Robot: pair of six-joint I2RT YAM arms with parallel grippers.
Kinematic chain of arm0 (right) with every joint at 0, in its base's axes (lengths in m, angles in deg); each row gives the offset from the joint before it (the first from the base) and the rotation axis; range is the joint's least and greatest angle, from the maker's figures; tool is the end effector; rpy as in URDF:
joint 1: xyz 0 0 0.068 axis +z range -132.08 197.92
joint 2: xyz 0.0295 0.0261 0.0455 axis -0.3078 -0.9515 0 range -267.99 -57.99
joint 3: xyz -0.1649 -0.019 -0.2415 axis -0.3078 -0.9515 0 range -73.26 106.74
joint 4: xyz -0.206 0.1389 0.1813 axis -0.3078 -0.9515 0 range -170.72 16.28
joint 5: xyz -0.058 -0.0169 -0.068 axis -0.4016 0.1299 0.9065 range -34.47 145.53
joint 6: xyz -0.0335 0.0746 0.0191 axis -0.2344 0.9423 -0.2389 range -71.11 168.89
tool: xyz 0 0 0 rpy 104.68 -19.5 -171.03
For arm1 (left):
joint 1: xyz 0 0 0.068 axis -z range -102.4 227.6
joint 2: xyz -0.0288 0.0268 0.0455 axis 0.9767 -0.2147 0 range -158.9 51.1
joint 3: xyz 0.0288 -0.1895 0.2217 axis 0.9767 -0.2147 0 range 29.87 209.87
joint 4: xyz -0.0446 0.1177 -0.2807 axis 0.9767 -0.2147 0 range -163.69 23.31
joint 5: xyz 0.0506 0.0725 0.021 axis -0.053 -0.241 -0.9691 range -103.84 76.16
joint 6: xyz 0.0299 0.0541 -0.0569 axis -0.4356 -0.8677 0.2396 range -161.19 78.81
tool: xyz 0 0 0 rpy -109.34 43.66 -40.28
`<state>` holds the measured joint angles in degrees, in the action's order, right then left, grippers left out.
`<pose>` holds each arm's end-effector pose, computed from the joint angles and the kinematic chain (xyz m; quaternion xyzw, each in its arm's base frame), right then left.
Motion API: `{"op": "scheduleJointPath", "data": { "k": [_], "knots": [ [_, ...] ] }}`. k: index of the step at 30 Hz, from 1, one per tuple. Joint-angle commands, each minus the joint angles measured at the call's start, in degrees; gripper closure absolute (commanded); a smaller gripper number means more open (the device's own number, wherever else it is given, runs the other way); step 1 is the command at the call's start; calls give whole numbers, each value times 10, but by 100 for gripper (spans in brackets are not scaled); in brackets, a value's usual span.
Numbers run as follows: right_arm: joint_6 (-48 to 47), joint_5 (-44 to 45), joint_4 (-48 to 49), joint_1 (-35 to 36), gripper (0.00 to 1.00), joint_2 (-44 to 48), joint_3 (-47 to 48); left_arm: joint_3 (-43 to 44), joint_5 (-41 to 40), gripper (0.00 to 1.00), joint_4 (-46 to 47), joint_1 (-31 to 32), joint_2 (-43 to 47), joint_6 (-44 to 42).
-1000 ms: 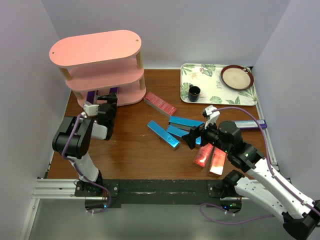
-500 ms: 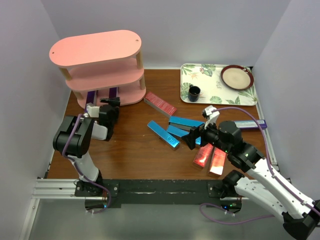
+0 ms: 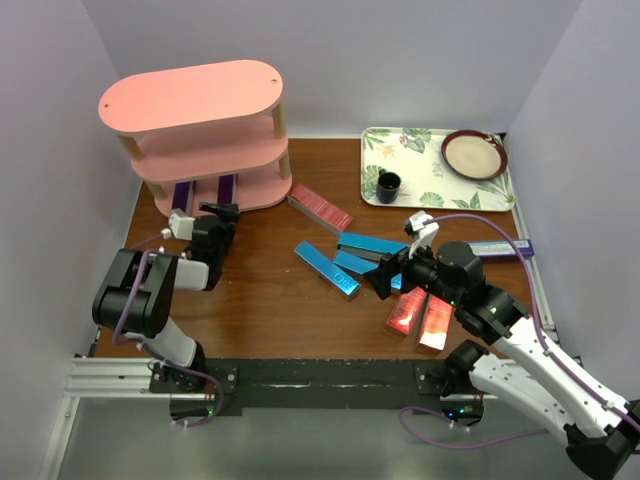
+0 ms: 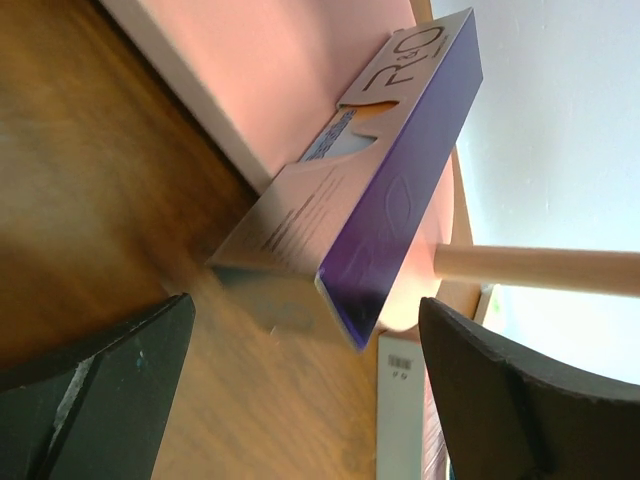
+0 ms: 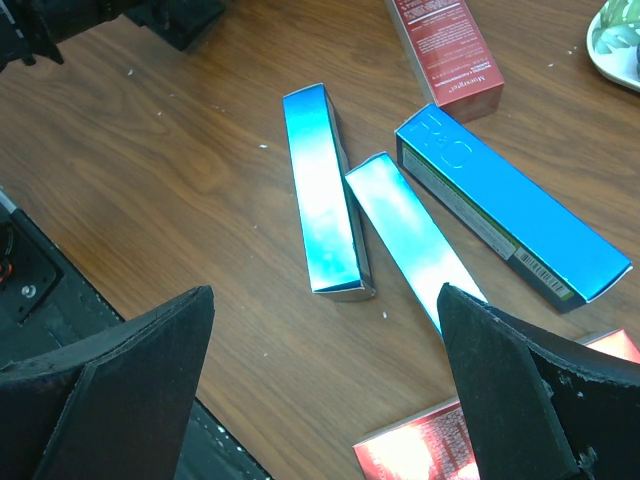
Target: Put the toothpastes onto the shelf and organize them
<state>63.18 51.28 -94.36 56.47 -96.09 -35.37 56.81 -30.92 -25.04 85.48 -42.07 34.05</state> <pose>0.1747 0.1460 0.2958 -0.1935 0.8000 0.2796 0.4943 0.3401 -0.0252 0.0932 -0.5282 0.6479 -0.2610 0.4828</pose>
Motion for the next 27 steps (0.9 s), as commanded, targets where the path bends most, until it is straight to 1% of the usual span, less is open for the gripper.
{"op": "scheduleJointPath", "data": {
  "k": [1,2,3,5,7,8,9,10,11,12,14,16,17,18,20,21,23,24,25,27],
  "knots": [
    [-6,-10,3,0,1,1,-1,-48,-3,0,-8,-4,63,-58],
    [-7,-11,4,0,1,0,0,-54,-1,0,-15,-4,89,-66],
    [-7,-11,3,0,2,-1,0,-58,6,0,-46,-4,103,-83],
    [-7,-9,3,0,1,-3,3,-62,19,0,-80,-4,148,-111],
    [-7,-5,1,0,1,-5,5,-59,39,0,-139,-3,183,-162],
    [-7,-1,-1,0,1,-5,6,-56,43,0,-161,-3,219,-181],
    [-8,6,-4,-1,1,-7,8,-52,55,0,-202,-3,239,-222],
    [-8,8,-4,0,1,-7,10,-49,59,0,-224,-2,257,-243],
    [-7,9,-6,0,1,-10,12,-34,62,0,-251,-2,294,-263],
    [-8,9,-7,0,1,-10,13,-25,69,0,-301,-1,311,-298],
    [-8,13,-13,0,1,-13,20,-1,73,0,-363,-1,363,-328],
    [-8,20,-18,0,1,-13,26,16,71,0,-399,1,395,-371],
    [-7,22,-20,-1,1,-12,27,38,67,0,-415,2,422,-386],
    [-7,24,-23,0,1,-12,32,50,58,0,-460,3,435,-418],
    [-6,37,-31,0,1,-10,35,84,54,0,-503,3,461,-454],
    [-1,41,-32,0,2,-8,36,94,61,0,-516,4,467,-497],
    [4,64,-36,-1,1,-8,39,122,86,0,-545,4,480,-540],
    [7,71,-39,0,1,-10,42,129,99,0,-553,4,485,-583],
    [9,79,-40,0,1,-14,45,133,114,0,-558,4,496,-605],
    [19,108,-58,0,1,-45,65,133,162,0,-558,4,512,-660]
  ]
}}
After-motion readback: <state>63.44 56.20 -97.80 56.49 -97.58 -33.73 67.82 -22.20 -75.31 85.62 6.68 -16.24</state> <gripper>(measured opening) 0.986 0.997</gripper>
